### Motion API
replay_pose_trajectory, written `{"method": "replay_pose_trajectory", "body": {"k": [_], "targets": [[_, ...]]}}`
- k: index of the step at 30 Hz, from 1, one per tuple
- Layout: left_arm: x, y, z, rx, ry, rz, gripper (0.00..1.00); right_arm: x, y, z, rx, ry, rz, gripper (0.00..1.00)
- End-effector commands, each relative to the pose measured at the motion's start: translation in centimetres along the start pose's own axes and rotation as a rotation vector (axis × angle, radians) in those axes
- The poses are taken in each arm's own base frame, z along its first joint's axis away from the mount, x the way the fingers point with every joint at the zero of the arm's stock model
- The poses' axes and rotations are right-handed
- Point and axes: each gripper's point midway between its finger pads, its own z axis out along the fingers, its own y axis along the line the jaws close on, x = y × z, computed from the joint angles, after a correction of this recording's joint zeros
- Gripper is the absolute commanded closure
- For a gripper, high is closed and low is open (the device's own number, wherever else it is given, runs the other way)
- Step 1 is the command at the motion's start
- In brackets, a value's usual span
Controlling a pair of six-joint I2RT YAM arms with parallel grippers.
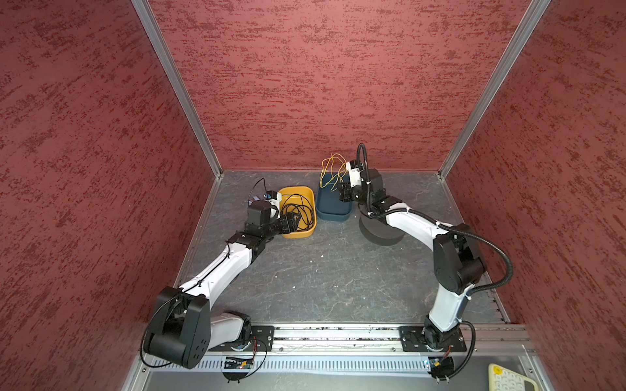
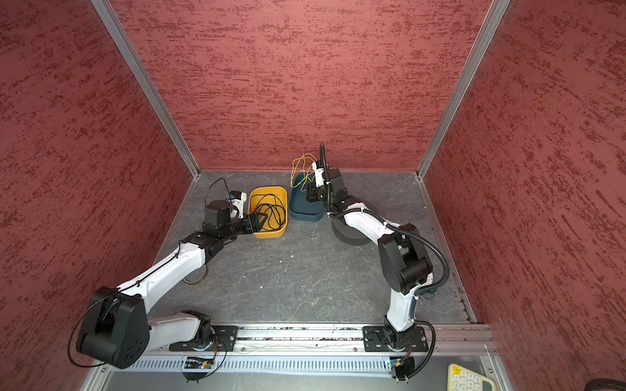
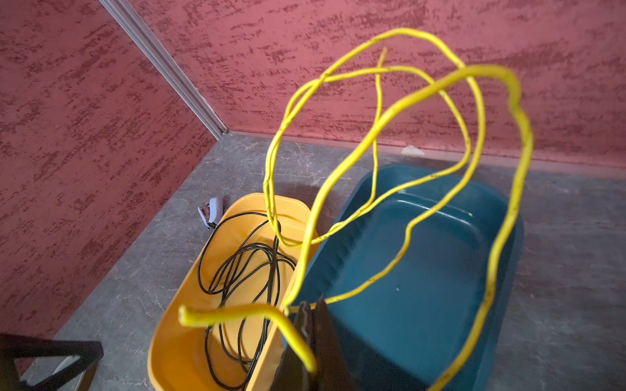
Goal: Wrap the cables
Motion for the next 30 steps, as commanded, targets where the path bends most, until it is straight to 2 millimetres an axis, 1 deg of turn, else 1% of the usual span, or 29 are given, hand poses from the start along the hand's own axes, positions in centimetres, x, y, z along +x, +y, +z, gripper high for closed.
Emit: {"method": "replay_pose_trajectory", "body": {"k": [1,5,8,12,16,18,25,30], "targets": [[-1.9,-1.7,-0.3,0.070,-0.050,0.014,0.30,-0.8,2.0,-2.1,-0.083,-0.031,-0.100,1.00],[-2.1,-2.1,-0.1,0.103,-0.053,0.020,0.31,-0.2,3.7,-3.9,-0.172,-0.029,-0.171,1.00],[-2.5,-2.8,0.1,0.201,-0.043,-0.037,0.32,0.6,5.0,-5.3,-0.253,-0.047,-0.203,1.00],[-3.3,-2.2,0.7,0.264,-0.042,-0.139,0.35,1.2,6.1,-6.8,-0.323,-0.064,-0.233,1.00],[-3.4,-2.1,1.6,0.283,-0.032,-0.158,0.35,1.8,7.1,-7.8,-0.385,-0.054,-0.252,1.00],[-3.7,-2.3,1.9,0.305,-0.032,-0.162,0.35,2.0,7.7,-8.4,-0.430,-0.052,-0.256,1.00],[-3.4,-2.6,4.2,0.373,0.008,-0.216,0.38,2.2,8.9,-8.9,-0.526,-0.036,-0.240,1.00],[-3.2,-3.0,5.1,0.418,0.011,-0.243,0.36,2.4,9.7,-8.8,-0.594,-0.019,-0.214,1.00]]}}
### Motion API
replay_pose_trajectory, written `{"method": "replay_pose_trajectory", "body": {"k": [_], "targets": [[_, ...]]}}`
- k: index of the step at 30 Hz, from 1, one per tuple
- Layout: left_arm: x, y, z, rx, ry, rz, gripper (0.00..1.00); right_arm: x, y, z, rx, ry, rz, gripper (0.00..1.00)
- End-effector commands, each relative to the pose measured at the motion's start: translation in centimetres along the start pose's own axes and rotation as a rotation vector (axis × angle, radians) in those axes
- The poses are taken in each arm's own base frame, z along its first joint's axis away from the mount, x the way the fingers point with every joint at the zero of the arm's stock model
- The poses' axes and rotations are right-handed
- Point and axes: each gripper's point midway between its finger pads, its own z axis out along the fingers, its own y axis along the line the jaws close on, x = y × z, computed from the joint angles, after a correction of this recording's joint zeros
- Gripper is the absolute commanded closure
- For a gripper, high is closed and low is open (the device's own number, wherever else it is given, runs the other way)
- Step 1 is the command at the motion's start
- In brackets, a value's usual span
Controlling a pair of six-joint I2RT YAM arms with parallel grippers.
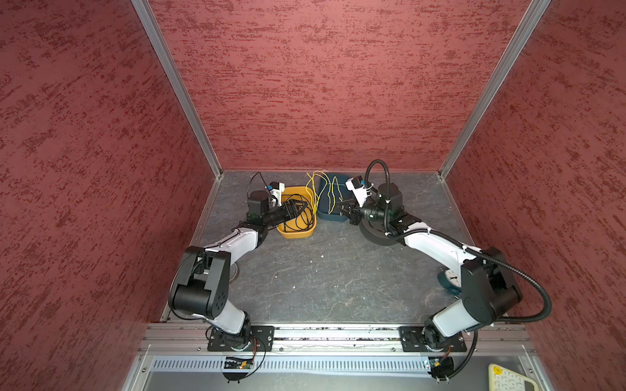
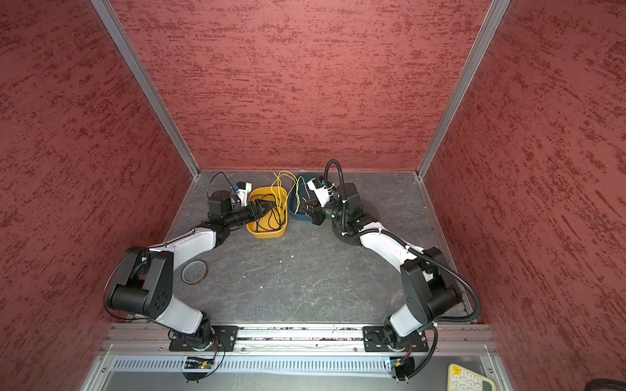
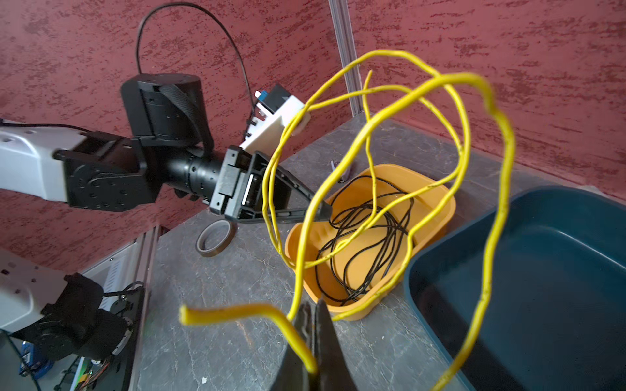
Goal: Wrap the cables
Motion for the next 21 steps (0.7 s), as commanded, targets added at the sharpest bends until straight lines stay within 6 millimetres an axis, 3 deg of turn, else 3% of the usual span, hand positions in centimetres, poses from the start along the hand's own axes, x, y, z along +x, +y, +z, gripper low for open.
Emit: {"method": "replay_pose_trajectory", "body": {"k": [1,11,21], "targets": [[-0.7,-1.8,0.5,0.083,-0.016,0.009,0.35,-1.4,1.3,0.2,-0.100,-0.032,-0.027,1.00],[-1.2,-3.0,0.8,0.130,-0.042,0.052,0.33,-0.8,1.5,1.4,-0.187,-0.016,0.042,1.00],[-1.4,-1.5,2.2,0.131,-0.058,0.041,0.37,-1.1,1.9,1.6,-0.234,-0.026,0.061,1.00]]}}
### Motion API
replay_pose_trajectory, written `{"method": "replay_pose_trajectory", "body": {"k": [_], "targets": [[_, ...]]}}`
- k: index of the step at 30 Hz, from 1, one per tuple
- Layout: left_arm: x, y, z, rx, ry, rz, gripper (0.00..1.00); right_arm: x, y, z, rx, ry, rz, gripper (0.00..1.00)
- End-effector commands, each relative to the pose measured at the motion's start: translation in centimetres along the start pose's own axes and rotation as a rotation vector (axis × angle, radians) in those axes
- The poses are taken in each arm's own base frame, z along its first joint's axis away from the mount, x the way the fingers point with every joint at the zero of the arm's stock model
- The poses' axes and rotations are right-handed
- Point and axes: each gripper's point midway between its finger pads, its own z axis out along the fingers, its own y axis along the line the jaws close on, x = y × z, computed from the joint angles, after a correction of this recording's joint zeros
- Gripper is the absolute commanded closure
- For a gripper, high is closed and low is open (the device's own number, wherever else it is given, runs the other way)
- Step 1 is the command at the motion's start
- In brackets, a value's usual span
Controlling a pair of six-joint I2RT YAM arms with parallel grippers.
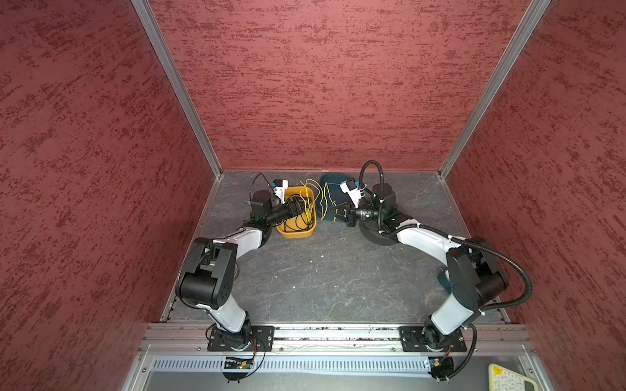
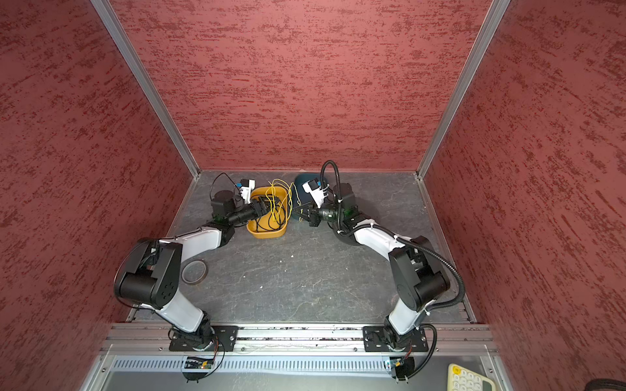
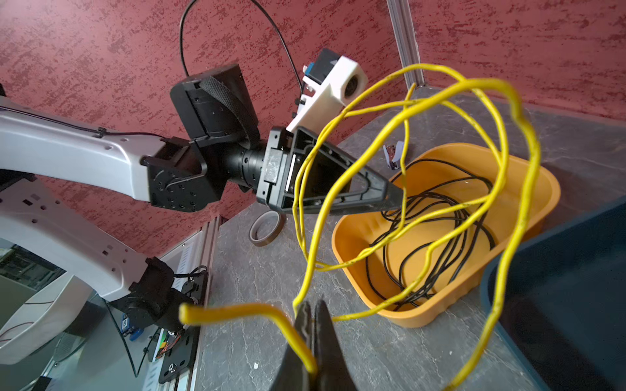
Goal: Wrap the cables
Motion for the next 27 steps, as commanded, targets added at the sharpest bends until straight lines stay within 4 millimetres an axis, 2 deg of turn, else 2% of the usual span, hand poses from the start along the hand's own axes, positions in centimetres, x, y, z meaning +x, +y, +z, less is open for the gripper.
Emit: {"method": "replay_pose_trajectory", "body": {"k": [1,13,15,18,23,26,27], "targets": [[-0.8,-0.1,0.8,0.027,-0.023,0.011,0.38,-2.4,1.2,0.0,-0.059,-0.048,-0.064,1.00],[-1.1,0.2,1.2,0.027,-0.036,0.006,0.52,-2.4,1.3,0.2,-0.073,-0.043,-0.056,1.00],[-1.3,0.1,1.0,0.026,-0.043,0.013,0.56,-2.3,1.2,0.3,-0.072,-0.041,-0.049,1.00],[-1.8,0.1,0.5,0.013,-0.059,0.015,0.75,-2.3,1.1,0.2,-0.068,-0.040,-0.044,1.00],[-3.2,1.3,-1.4,-0.119,-0.104,0.046,0.95,-2.1,0.6,0.0,-0.050,-0.033,-0.021,1.00],[-4.0,3.2,-4.5,-0.360,-0.085,0.096,1.00,-3.0,-1.8,-2.1,0.044,-0.038,0.032,1.00],[-4.5,3.7,-6.2,-0.437,-0.089,0.116,1.00,-3.5,-3.0,-3.5,0.083,-0.046,0.059,1.00]]}}
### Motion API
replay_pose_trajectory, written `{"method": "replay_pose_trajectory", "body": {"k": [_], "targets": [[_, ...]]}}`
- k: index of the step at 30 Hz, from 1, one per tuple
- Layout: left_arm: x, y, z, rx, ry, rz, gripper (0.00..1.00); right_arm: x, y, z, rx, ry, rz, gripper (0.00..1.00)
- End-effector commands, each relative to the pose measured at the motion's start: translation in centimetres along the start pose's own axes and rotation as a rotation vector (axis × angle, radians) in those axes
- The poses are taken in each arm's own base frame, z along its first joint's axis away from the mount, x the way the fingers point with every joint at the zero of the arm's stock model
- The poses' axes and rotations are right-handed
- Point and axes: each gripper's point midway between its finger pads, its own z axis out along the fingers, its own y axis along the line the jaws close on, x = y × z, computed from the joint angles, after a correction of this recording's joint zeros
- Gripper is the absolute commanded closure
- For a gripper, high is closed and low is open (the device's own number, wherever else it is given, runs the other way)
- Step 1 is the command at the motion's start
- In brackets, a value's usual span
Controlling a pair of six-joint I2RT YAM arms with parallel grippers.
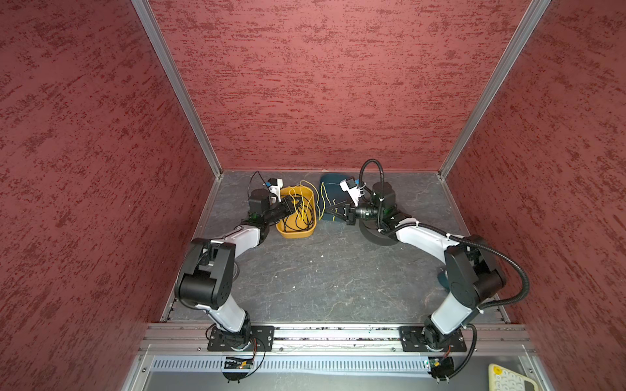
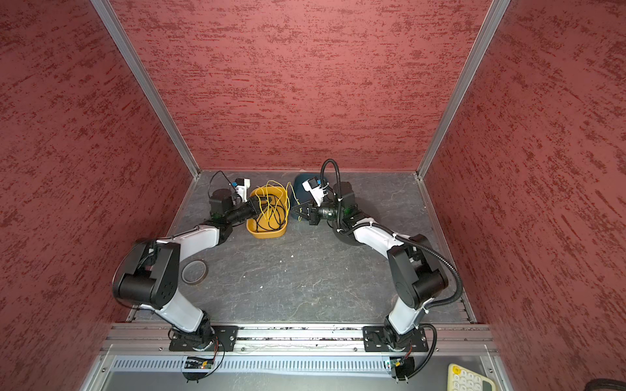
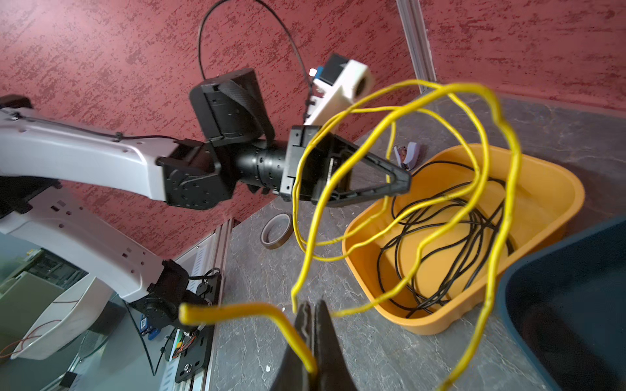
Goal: Wrap the cables
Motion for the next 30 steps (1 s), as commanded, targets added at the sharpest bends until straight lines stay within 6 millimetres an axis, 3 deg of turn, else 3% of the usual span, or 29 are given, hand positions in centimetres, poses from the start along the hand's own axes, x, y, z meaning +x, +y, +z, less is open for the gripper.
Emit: {"method": "replay_pose_trajectory", "body": {"k": [1,3,7,12,16,20,23,25,27,30], "targets": [[-2.5,3.2,-4.8,-0.299,-0.028,0.104,1.00,-3.8,-3.3,-4.7,0.135,-0.074,0.036,1.00],[-3.7,4.5,-8.2,-0.393,-0.069,0.085,1.00,-5.5,-6.5,-8.8,0.274,-0.147,0.114,1.00],[-5.0,6.8,-14.7,-0.593,-0.178,0.064,1.00,-8.0,-13.1,-19.0,0.617,-0.307,0.305,1.00],[-6.3,9.6,-22.0,-0.971,-0.275,0.132,1.00,-8.0,-18.8,-30.3,0.990,-0.416,0.535,1.00],[-6.3,11.7,-23.3,-1.107,-0.272,0.147,1.00,-6.4,-21.1,-39.2,1.361,-0.425,0.592,1.00],[-6.6,14.0,-24.4,-1.140,-0.266,0.090,1.00,-4.6,-21.4,-45.0,1.608,-0.348,0.616,1.00],[-7.3,14.7,-25.9,-1.157,-0.305,0.056,1.00,-3.4,-20.3,-50.0,1.836,-0.310,0.603,1.00],[-7.7,14.9,-26.6,-1.163,-0.334,0.047,1.00,-2.7,-19.4,-52.2,1.934,-0.320,0.604,1.00],[-8.0,14.9,-26.7,-1.151,-0.347,0.042,1.00,-2.7,-19.0,-52.8,1.961,-0.326,0.596,1.00],[-8.2,13.9,-24.8,-1.036,-0.332,0.037,1.00,-2.9,-19.7,-50.6,1.875,-0.321,0.593,1.00]]}}
